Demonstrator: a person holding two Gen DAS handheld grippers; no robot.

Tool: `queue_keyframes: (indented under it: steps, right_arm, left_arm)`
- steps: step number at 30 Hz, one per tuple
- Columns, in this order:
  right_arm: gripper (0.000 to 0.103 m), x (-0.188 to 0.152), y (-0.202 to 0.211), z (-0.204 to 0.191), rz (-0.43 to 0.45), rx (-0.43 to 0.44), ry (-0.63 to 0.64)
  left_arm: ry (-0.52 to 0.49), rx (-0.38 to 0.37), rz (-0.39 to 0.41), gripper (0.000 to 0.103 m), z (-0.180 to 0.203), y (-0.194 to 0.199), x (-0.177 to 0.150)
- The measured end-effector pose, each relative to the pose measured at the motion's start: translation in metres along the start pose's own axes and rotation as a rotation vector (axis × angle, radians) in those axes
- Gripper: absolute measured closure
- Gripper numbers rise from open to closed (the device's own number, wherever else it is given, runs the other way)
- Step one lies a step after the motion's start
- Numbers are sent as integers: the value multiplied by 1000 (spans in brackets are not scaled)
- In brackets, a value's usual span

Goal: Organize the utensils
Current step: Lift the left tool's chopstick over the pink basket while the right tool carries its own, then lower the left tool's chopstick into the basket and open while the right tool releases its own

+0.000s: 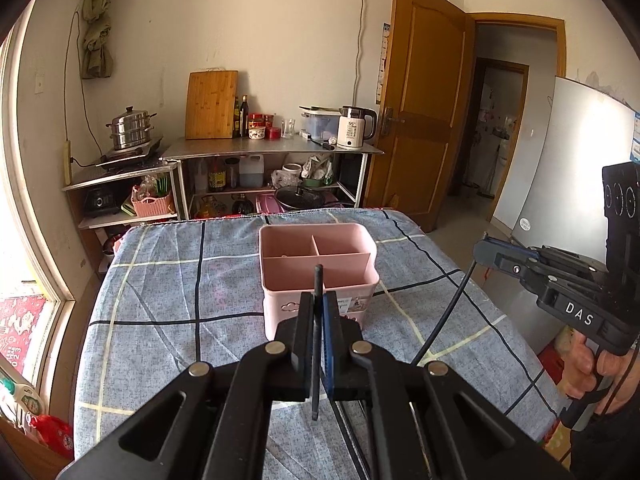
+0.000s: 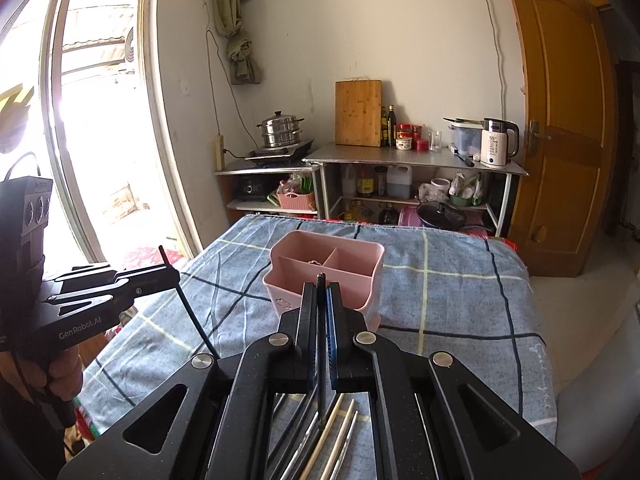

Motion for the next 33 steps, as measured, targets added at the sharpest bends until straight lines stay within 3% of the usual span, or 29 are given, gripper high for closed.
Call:
queue_keyframes:
  steps: [16, 23, 33]
  right_arm:
    - [99, 44, 13, -6, 69, 13, 36]
    - [99, 81, 17, 2, 129, 36, 0]
    - [99, 123, 0, 3, 184, 60, -37]
  left_arm:
    - [-7, -46, 11, 98, -4, 7, 57]
    - [40, -65, 73, 98, -23, 19, 96]
    - [67, -28, 110, 98, -40, 2, 132]
Point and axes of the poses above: each gripper's, at about its wrist camera, not at the fingertips, and y roughly against the way its jaws point, z to its right, x to its top, the point moved 4 cm from there along -y, roughly the way its jaws point, and after that the axes turned 13 degrees about -z, right-handed, at the moved point
